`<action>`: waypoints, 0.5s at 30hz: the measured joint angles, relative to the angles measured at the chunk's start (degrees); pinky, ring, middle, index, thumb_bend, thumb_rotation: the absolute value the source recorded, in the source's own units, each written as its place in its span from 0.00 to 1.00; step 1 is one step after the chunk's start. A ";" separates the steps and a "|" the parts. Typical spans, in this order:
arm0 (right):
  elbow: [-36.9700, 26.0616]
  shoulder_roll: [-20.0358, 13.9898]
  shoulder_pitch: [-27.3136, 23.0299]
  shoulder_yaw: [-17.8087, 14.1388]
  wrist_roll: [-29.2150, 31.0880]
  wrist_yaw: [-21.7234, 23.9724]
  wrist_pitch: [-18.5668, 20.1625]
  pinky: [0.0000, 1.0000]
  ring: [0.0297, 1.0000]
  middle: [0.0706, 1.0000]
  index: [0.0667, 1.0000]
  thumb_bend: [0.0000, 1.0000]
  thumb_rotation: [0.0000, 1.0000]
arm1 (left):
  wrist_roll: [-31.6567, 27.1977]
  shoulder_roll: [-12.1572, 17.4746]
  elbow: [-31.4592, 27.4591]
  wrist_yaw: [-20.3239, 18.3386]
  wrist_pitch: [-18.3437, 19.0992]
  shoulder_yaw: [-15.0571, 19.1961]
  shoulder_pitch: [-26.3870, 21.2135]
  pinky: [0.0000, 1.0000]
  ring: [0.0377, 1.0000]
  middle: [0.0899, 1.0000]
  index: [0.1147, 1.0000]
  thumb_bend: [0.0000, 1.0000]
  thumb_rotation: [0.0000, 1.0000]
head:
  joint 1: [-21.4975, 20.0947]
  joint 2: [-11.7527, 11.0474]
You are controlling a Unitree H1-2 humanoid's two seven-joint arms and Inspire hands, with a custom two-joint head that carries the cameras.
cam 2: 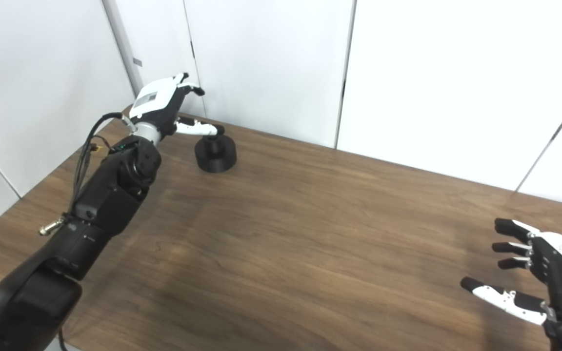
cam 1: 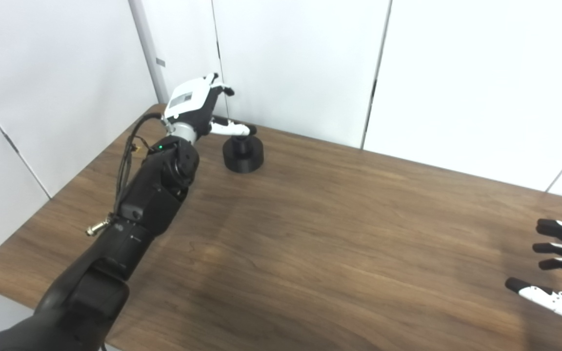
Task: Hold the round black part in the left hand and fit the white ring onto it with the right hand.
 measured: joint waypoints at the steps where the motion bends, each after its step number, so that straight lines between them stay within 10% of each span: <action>1: -0.02 0.00 0.00 -0.01 0.02 0.00 0.00 0.55 0.66 0.76 0.73 0.68 0.00 | -0.01 0.01 0.36 -0.17 0.20 -0.11 0.00 1.00 1.00 1.00 0.77 1.00 0.50 | 0.00 0.00; 15: -0.25 0.04 0.13 -0.06 0.03 0.01 0.09 0.56 0.66 0.75 0.73 0.69 0.00 | -0.77 0.52 2.71 -3.74 0.22 -2.54 -0.13 1.00 1.00 1.00 0.73 1.00 0.61 | -0.09 0.44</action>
